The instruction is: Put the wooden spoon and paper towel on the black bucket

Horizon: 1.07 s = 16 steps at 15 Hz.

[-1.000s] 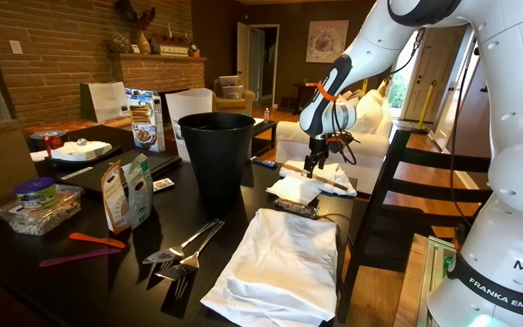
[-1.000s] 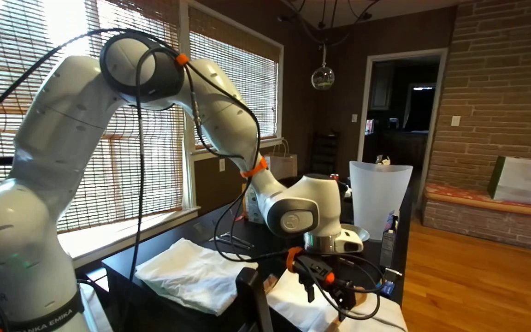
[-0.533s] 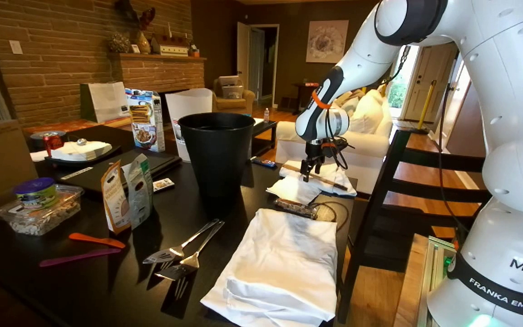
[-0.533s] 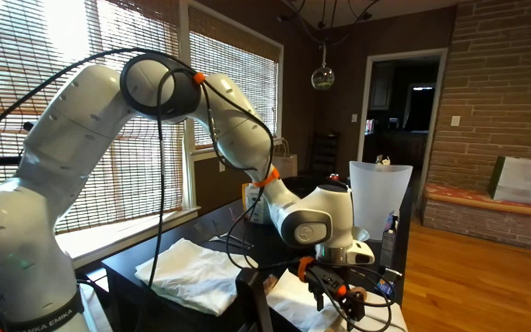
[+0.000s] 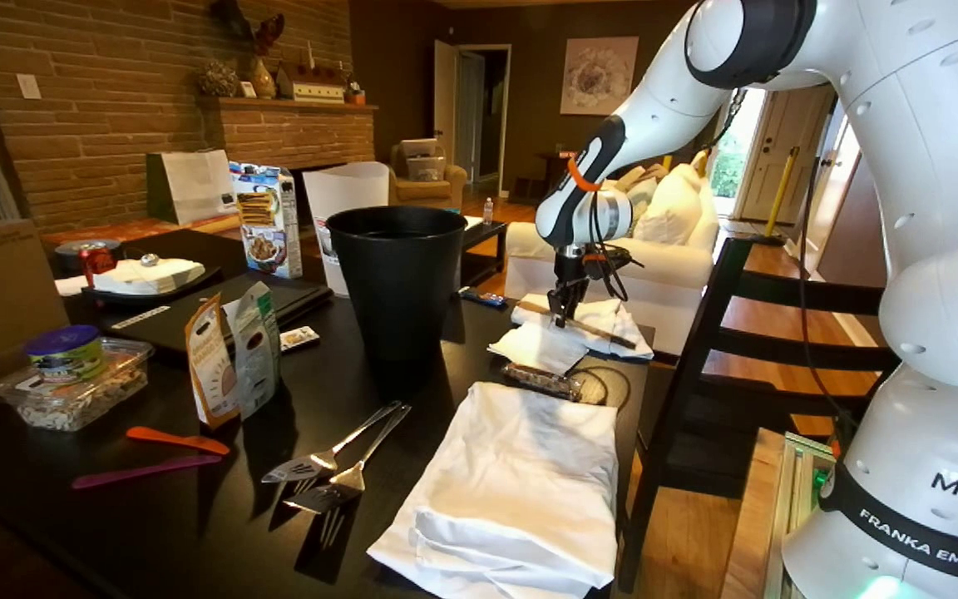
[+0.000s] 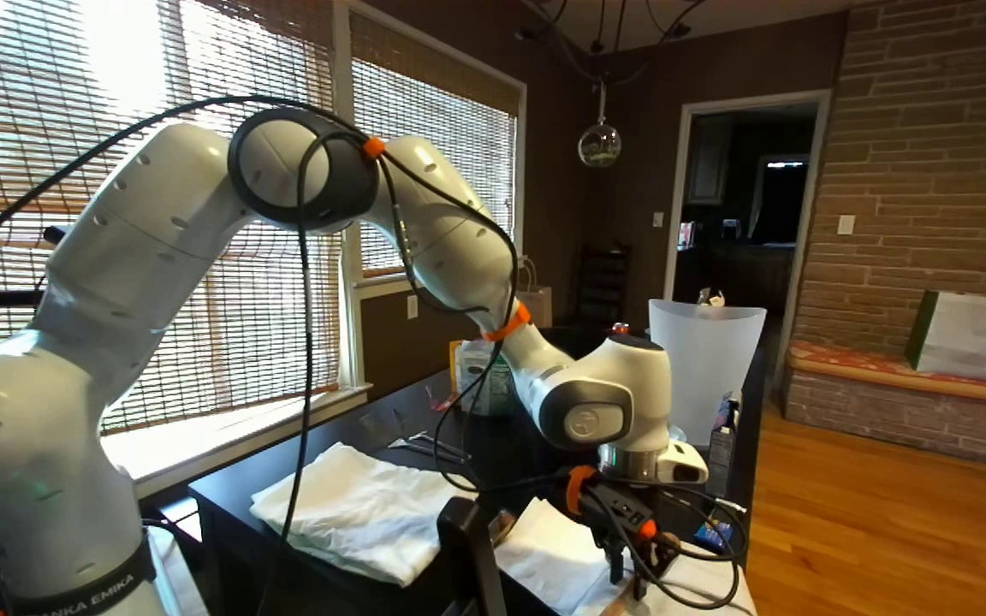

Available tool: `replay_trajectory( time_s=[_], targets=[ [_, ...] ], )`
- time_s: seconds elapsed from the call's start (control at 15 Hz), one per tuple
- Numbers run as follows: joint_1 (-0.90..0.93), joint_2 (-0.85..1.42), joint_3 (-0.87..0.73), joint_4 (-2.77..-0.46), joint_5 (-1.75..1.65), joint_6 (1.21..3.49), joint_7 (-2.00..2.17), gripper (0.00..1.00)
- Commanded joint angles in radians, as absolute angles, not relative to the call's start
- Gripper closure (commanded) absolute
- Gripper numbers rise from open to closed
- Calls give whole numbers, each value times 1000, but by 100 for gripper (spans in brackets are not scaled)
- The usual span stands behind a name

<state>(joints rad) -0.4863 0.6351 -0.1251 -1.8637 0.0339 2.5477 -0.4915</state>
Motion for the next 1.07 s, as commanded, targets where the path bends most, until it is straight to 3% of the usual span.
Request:
replay_trajectory(
  time_s=[0.0,0.13,0.6,1.0],
  targets=[
    [-494,629,-118,-1838,42,2506,-472,92],
    [-492,635,-121,-1829,43,2511,-461,97],
    [-498,570,-114,-1836,68,2449,-431,93],
    [-482,423,-122,-1805,125,2253,-426,93]
  ],
)
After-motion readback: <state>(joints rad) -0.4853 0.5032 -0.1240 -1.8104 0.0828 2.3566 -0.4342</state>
